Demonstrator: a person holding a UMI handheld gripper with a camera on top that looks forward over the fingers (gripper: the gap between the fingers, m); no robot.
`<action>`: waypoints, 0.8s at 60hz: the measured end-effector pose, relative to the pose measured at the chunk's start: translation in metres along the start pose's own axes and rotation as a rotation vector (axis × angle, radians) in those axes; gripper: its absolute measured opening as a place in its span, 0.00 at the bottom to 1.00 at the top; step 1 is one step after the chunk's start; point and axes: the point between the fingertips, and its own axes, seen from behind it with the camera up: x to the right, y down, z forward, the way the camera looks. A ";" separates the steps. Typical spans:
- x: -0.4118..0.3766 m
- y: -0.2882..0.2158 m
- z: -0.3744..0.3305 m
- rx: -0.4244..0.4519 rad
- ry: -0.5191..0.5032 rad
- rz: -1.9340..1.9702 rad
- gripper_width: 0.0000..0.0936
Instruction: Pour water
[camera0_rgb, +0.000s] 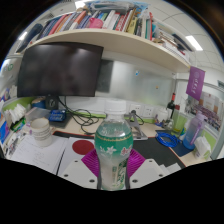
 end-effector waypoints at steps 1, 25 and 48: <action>-0.001 0.000 0.001 -0.011 -0.007 -0.015 0.34; -0.073 -0.073 0.041 -0.039 -0.192 -0.707 0.34; -0.150 -0.087 0.104 -0.024 -0.153 -1.535 0.34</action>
